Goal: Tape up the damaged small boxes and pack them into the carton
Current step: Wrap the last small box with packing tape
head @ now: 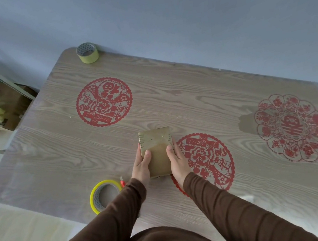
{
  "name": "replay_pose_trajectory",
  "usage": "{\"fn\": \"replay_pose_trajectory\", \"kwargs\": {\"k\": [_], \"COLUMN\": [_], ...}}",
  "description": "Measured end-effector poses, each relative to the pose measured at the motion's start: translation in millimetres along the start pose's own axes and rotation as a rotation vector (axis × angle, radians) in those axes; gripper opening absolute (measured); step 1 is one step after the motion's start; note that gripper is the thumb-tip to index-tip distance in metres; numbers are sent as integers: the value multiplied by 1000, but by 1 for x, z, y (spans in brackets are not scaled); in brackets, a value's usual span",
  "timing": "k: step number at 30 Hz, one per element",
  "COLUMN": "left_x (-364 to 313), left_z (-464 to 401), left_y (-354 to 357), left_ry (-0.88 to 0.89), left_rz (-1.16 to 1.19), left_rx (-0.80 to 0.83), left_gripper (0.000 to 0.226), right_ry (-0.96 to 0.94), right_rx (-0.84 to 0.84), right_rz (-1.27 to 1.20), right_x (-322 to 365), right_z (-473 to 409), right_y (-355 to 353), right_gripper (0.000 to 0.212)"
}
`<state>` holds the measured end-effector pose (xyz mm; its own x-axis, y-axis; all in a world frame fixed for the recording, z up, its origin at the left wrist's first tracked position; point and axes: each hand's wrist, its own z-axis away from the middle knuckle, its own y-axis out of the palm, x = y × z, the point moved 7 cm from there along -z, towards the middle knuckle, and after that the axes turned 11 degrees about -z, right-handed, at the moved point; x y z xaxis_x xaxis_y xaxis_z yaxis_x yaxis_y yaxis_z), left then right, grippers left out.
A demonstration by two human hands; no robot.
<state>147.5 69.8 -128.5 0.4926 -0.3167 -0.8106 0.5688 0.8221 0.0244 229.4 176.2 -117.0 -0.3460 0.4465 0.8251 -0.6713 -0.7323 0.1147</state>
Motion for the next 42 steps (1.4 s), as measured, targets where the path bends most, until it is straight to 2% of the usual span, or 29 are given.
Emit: {"fn": "replay_pose_trajectory", "kwargs": {"k": [2,5,8,10,13,14,16,19,21,23,26,29,32,34,35,37,39,42], "left_x": [1,-2,-12,-35,-67,-71,-73,-57,-44,-30,-25,-29,-33,-40,-46,-58,-59,-37], "left_z": [-3,0,5,8,14,13,13,11,8,2,1,-2,-1,3,9,22,41,68], "left_y": [0,0,-5,-11,-18,-19,-23,-28,-32,-32,-23,-18,-24,-37,-50,-80,-113,-146], "left_ry": [-4,-20,-33,50,211,265,320,185,105,42,-1,16,-17,-21,-12,52,85,32], "left_rz": [38,26,-34,-130,-309,-390,-462,-324,-306,-270,-106,-93,-126,-194,-217,-200,-225,-410], "left_rx": [-7,0,-22,-66,-140,-162,-205,-231,-232,-185,-142,-149,-84,-84,-131,-244,-339,-408], "left_gripper": [43,44,71,81,56,59,81,94,85,87,72,67,74,85,80,49,19,8], "right_ry": [10,43,91,155,204,210,204,82,32,29,-15,-64,-74,-92,-94,-8,134,322], "right_rx": [-18,-22,-19,-63,-120,-126,-144,-163,-127,-60,34,68,24,-118,-205,-303,-186,97], "right_rz": [-25,-25,-108,-272,-381,-387,-357,-138,-43,-12,93,197,177,75,15,-59,-50,77], "right_x": [1,7,9,8,6,5,9,31,39,40,34,36,42,41,37,14,-14,-46], "right_z": [0,3,0,-10,-28,-35,-40,-44,-40,-27,-18,-18,-14,-4,4,19,36,60], "right_y": [0,0,-3,-5,-2,0,5,2,2,8,16,19,16,3,-5,-17,-5,32], "right_gripper": [61,59,53,45,34,34,41,52,39,23,39,46,50,45,37,24,18,20]}}
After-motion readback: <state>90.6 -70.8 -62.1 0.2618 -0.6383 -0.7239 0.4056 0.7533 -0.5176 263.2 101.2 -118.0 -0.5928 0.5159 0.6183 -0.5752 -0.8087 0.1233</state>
